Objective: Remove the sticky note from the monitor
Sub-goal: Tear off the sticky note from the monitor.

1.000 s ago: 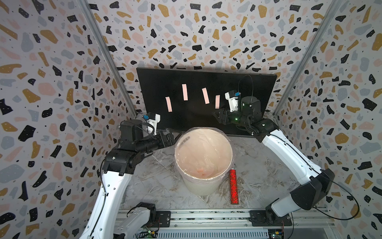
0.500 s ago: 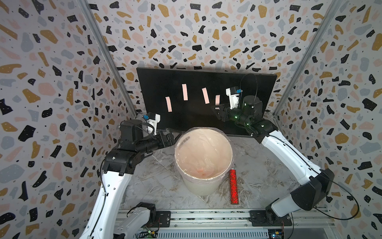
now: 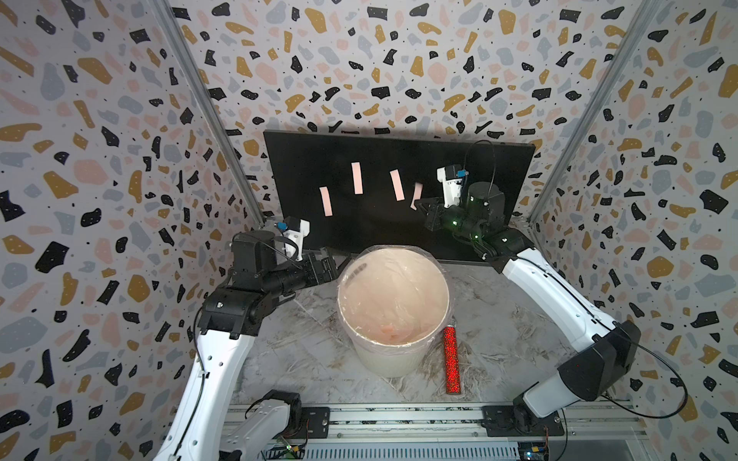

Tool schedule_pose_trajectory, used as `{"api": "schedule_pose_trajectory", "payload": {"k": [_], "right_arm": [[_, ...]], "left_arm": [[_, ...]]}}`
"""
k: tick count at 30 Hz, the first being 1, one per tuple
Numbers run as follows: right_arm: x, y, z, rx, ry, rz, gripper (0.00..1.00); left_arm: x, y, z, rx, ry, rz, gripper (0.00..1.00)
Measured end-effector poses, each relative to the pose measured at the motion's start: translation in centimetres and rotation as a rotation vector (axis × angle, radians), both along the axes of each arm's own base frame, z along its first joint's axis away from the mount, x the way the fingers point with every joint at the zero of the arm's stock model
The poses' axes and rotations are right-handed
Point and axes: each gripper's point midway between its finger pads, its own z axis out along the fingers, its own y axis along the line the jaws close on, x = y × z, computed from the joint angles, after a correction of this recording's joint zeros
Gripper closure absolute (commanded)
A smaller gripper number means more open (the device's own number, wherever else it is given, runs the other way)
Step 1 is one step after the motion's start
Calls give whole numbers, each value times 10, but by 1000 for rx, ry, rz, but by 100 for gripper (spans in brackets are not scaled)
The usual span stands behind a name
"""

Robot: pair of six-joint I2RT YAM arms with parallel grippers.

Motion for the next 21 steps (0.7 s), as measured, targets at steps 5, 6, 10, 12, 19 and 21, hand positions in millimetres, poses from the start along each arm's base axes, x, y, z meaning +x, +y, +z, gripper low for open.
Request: {"api": "schedule_pose_trajectory", "payload": {"k": [5,6,10,12,19,21], "right_arm": [[0,0,1,1,0,0,100],[0,0,0,1,0,0,100],[0,0,1,1,0,1,100],[-1,0,1,4,1,1,100],[-16,-7,8,7,14,9,100],[-23,-9,13,8,12,14,100]], "left_arm": [[0,0,0,0,0,0,0],[0,0,0,0,1,0,1],[0,0,0,0,0,0,1],[0,0,0,0,0,0,1],[0,0,0,-1,0,0,0],[0,0,0,0,0,0,1]]}}
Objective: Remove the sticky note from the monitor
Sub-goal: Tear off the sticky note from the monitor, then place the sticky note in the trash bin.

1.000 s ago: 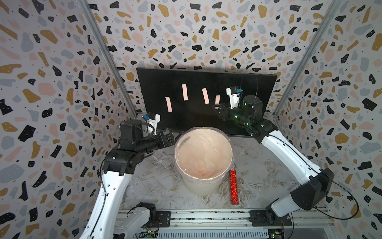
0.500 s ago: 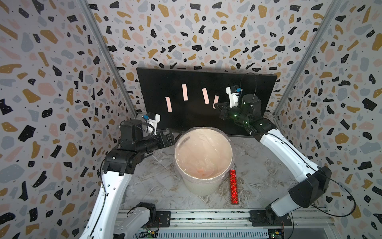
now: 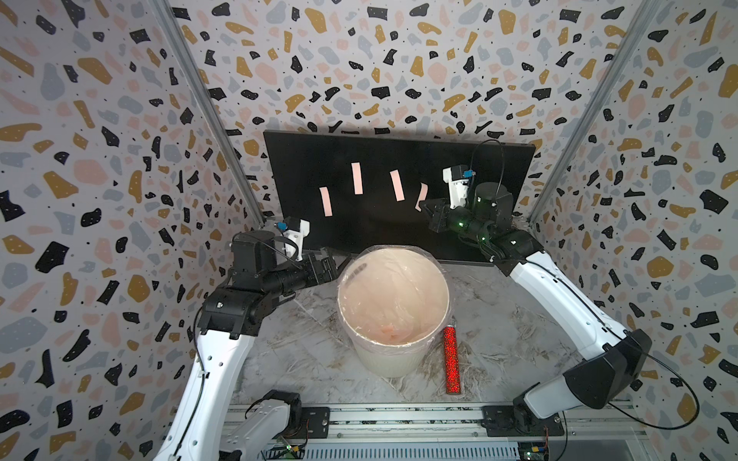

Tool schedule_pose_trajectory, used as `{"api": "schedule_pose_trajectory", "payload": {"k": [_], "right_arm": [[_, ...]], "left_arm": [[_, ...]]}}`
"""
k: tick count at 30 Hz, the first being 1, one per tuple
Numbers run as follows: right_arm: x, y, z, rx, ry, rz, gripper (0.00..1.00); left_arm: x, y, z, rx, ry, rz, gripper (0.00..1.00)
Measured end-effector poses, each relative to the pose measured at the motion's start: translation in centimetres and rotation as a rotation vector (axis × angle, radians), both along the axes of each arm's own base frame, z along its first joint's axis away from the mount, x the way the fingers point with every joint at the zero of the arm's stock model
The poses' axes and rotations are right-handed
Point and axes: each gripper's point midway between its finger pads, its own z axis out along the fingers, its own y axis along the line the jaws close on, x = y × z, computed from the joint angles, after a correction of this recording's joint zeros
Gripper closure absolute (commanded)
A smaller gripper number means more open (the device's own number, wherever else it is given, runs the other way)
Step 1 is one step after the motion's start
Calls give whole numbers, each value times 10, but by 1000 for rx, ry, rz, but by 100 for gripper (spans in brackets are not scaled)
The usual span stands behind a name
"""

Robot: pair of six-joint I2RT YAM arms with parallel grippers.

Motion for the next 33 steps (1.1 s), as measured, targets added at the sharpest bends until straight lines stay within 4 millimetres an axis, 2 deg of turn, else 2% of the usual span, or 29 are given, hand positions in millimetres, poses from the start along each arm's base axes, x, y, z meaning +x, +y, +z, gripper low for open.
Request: {"api": "schedule_pose_trajectory", "payload": {"k": [8,15,24,33], "right_arm": [[-35,-2,19,7,-17,45,100],[-61,1,15,-15,17,93,100],[-104,8,-5,-61,90,177,100],[-138,24,-41,-157,174,265,100]], "left_arm": [[0,0,0,-1,0,0,1],[-1,0,1,-2,-4,0,1],[0,0,3,-6,-10,1,1],[-1,0,3,-7,-12,2,1]]}}
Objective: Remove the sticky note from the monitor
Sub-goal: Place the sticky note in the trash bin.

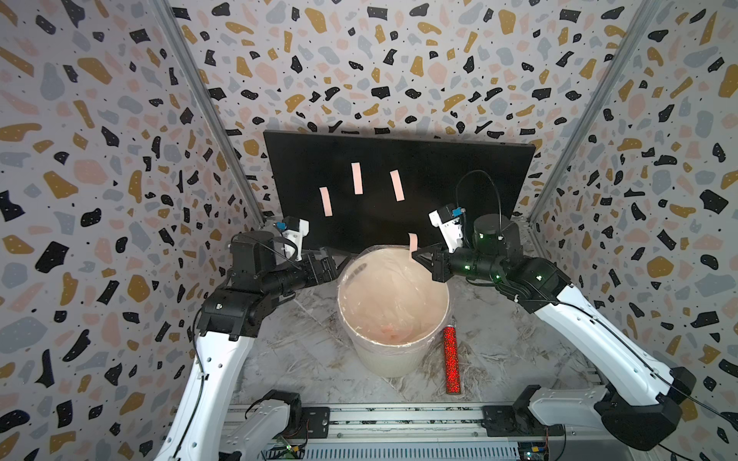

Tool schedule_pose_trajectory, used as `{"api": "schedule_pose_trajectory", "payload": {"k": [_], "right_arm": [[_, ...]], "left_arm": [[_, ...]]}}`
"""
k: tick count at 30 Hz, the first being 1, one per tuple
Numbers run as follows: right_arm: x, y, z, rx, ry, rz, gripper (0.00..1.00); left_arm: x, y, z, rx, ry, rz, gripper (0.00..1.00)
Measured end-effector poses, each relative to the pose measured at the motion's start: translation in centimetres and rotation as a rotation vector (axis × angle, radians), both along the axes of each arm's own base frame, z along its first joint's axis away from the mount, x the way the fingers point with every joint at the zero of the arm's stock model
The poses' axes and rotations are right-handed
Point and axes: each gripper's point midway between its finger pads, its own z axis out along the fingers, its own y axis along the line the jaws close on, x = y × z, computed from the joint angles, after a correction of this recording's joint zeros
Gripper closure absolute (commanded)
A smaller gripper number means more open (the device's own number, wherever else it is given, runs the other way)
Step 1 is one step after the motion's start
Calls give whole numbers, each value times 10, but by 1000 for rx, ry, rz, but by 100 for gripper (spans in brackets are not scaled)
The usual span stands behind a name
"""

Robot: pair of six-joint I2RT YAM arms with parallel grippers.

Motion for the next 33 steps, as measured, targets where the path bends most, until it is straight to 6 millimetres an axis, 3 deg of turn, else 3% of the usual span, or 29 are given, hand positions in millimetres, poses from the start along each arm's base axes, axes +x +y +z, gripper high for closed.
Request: {"api": "schedule_pose_trajectory", "payload": {"k": [10,17,27,33], "right_arm": [[-28,13,-37,-129,63,70,100],[-36,17,-66,-238,97,79,99],[-38,13,-95,-362,129,74,65],[-34,10,-85,-378,99,58,53]], "left_arm": [[0,0,0,-2,2,1,1],[-1,0,1,-3,-1,1,1],[-2,0,0,-3,-3,1,1],[-2,0,0,-3,-3,1,1]]}}
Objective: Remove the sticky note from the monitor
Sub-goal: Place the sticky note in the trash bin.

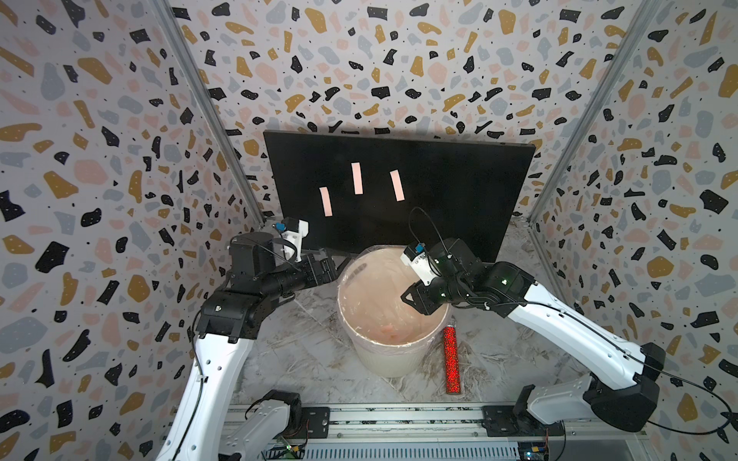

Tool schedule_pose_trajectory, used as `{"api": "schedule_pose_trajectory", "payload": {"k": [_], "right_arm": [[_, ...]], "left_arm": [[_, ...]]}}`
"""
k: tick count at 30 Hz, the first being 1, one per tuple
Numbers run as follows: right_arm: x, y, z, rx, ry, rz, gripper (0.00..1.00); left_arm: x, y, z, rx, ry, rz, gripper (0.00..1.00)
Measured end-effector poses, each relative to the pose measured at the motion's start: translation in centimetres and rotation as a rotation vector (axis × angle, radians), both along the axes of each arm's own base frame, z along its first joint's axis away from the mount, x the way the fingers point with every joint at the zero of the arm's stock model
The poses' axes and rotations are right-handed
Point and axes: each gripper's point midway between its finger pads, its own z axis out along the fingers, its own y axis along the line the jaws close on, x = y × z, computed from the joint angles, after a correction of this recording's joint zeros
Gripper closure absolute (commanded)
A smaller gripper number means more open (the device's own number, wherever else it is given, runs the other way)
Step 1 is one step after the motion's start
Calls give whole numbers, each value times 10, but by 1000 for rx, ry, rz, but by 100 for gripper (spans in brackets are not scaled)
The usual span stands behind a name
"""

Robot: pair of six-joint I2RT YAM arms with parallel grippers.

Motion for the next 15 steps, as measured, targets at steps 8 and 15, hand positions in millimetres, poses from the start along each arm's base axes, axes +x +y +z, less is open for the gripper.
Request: {"api": "schedule_pose_trajectory", "payload": {"k": [8,15], "right_arm": [[10,-1,53,53,-123,-7,45],[29,3,87,99,-187,-26,41]], "left_arm": [[0,0,0,1,1,0,1],[0,0,0,3,-1,-1,1]]}}
